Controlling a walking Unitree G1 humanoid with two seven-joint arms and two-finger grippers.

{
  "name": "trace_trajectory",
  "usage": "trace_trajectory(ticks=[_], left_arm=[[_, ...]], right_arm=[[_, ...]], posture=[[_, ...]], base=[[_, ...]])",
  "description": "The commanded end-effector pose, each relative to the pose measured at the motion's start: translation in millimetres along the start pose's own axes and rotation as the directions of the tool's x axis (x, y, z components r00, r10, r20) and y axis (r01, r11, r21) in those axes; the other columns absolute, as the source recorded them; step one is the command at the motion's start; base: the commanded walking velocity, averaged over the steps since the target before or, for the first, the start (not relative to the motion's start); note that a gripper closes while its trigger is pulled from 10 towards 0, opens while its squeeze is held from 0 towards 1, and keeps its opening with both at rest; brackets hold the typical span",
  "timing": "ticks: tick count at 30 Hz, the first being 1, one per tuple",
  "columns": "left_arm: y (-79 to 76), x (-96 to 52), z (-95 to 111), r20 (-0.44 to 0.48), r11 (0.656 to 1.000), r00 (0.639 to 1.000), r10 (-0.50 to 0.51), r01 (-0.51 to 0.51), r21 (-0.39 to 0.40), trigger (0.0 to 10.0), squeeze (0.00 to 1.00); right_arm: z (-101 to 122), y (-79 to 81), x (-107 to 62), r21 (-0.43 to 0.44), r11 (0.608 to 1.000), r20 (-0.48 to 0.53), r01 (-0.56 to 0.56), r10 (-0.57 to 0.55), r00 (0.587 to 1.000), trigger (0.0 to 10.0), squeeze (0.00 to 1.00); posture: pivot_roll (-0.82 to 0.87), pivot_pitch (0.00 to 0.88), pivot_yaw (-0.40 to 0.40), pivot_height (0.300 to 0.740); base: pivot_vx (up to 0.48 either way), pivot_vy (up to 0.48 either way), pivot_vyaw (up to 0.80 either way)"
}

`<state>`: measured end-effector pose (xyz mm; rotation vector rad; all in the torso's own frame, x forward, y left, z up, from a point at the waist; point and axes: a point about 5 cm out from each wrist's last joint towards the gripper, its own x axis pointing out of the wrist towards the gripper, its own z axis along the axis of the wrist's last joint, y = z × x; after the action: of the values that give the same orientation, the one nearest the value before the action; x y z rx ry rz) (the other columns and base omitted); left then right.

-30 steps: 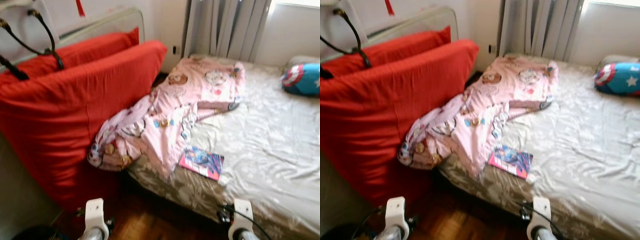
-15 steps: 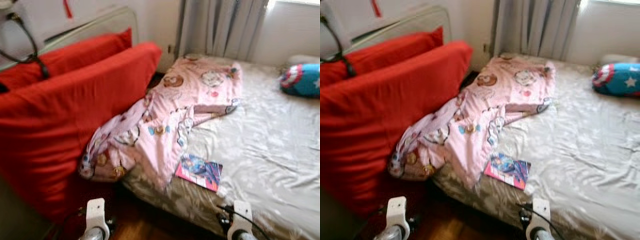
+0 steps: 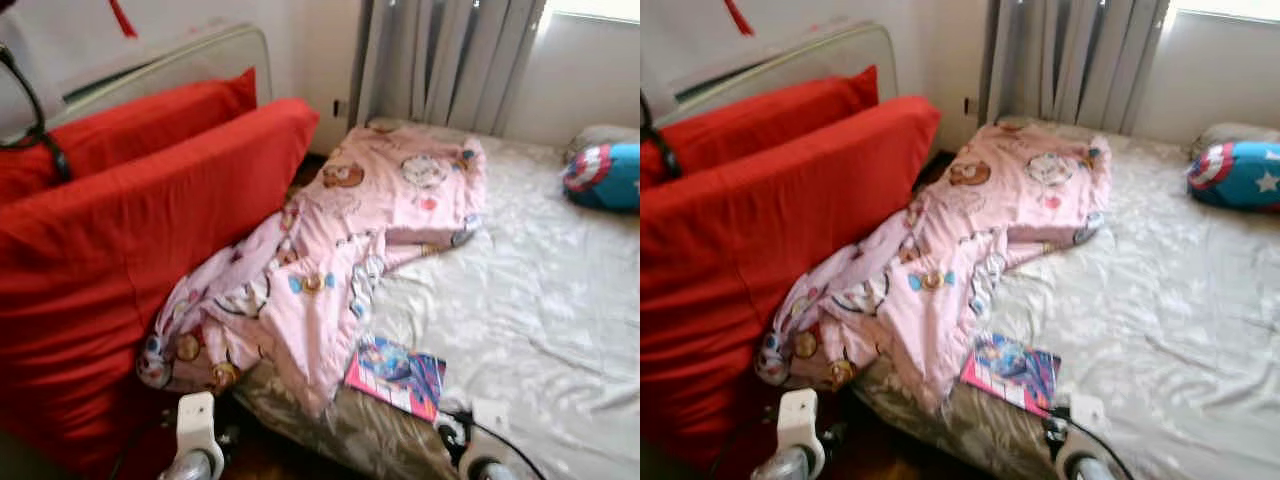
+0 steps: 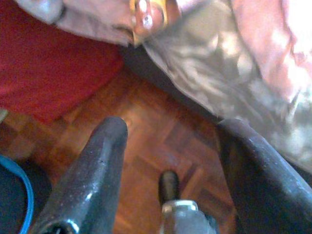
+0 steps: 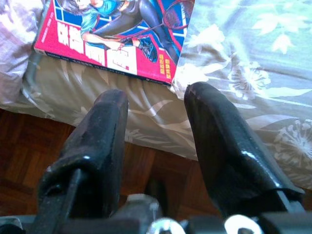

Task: Clean up the room

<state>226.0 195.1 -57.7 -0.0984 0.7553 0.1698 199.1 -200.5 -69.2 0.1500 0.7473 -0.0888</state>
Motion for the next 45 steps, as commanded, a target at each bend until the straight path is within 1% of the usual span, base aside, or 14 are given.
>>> trace_trajectory(ticks=[1,9,12,19,20,21,24,26,27,28,29,30,36,45], left_arm=[[-3.0,-1.6,-5,0.003,0.999,1.000,-0.002,0.002,-0.034,10.0,0.00],[0.8,-6.9,-15,0.046,0.998,0.999,0.015,-0.012,-0.054,10.0,0.00],[4.1,-9.8,-21,0.057,0.999,0.998,0.017,-0.014,-0.044,10.0,0.00],[15.2,-20.6,-32,0.150,0.996,0.988,0.044,-0.032,-0.081,10.0,0.00],[24.8,-23.5,4,0.367,0.999,0.930,0.037,-0.024,-0.039,10.0,0.00],[27.9,-27.4,18,0.443,1.000,0.896,0.026,-0.019,-0.021,10.0,0.00],[33.4,-37.2,32,0.533,0.999,0.846,-0.017,-0.009,0.046,10.0,0.00],[33.9,-38.5,33,0.542,0.998,0.840,-0.027,-0.007,0.060,10.0,0.00],[34.2,-40.7,34,0.555,0.998,0.831,-0.035,-0.005,0.069,10.0,0.00],[34.2,-40.7,34,0.555,0.998,0.831,-0.035,-0.005,0.069,10.0,0.00],[32.9,-43.0,36,0.573,0.997,0.818,-0.044,0.002,0.073,10.0,0.00],[30.7,-45.3,36,0.586,0.997,0.809,-0.056,0.010,0.081,10.0,0.00],[21.7,-63.7,29,0.600,0.996,0.796,-0.077,0.029,0.089,10.0,0.00],[29.3,-72.0,28,0.629,0.999,0.777,0.026,-0.045,0.014,10.0,0.00]], right_arm=[[-1,-8.3,-2.5,-0.009,1.000,0.010,0.016,-0.016,1.000,10.0,0.00],[-9,-8.8,-9.2,-0.023,0.999,0.066,-0.023,0.024,0.998,10.0,0.00],[-12,-8.6,-12.9,-0.076,0.997,0.090,-0.034,0.040,0.995,10.0,0.00],[-29,-9.6,-27.8,-0.025,0.998,0.172,-0.050,0.054,0.984,10.0,0.00],[-33,-10.1,-31.6,-0.012,0.999,0.194,-0.052,0.053,0.980,10.0,0.00],[-35,-10.2,-33.5,-0.005,0.999,0.204,-0.054,0.054,0.977,10.0,0.00],[-40,-8.8,-39.9,-0.019,0.996,0.234,-0.083,0.085,0.969,10.0,0.00],[-41,-8.3,-41.1,-0.025,0.995,0.238,-0.091,0.095,0.967,10.0,0.00],[47,19.6,-12.0,-0.092,0.985,0.462,-0.149,0.175,0.870,10.0,0.00],[47,19.6,-12.0,-0.092,0.985,0.462,-0.149,0.175,0.870,10.0,0.00],[106,40.9,-8.3,-0.146,0.973,0.593,-0.177,0.229,0.772,10.0,0.00],[114,43.2,-11.2,-0.160,0.971,0.620,-0.177,0.238,0.747,10.0,0.00],[121,31.9,-18.9,-0.175,0.974,0.662,-0.141,0.222,0.716,10.0,0.00],[104,13.4,-28.3,-0.106,0.993,0.643,-0.056,0.112,0.758,10.0,0.00]], posture=[[-0.18,0.010,0.006,0.740],[-0.17,0.028,0.009,0.740],[-0.17,0.035,0.013,0.740],[-0.15,0.051,0.013,0.740],[-0.14,0.053,0.012,0.740],[-0.14,0.057,0.011,0.740],[-0.13,0.067,0.006,0.740],[-0.13,0.067,0.004,0.740],[-0.12,0.066,-0.003,0.740],[-0.12,0.066,-0.003,0.740],[-0.12,0.063,-0.009,0.740],[-0.13,0.056,-0.012,0.740],[-0.13,0.042,-0.035,0.740],[-0.11,0.030,-0.031,0.740]], base=[[0.000,0.000,0.00],[0.000,0.000,0.00],[0.000,0.000,0.00],[0.000,0.000,0.00],[0.000,0.000,0.00],[0.000,0.000,0.00],[0.000,0.000,0.00],[0.000,0.000,0.00],[0.000,0.000,0.00],[0.000,0.000,0.00],[0.000,0.000,0.00],[0.000,0.000,0.00],[0.000,0.000,0.00],[0.000,0.000,0.00]])
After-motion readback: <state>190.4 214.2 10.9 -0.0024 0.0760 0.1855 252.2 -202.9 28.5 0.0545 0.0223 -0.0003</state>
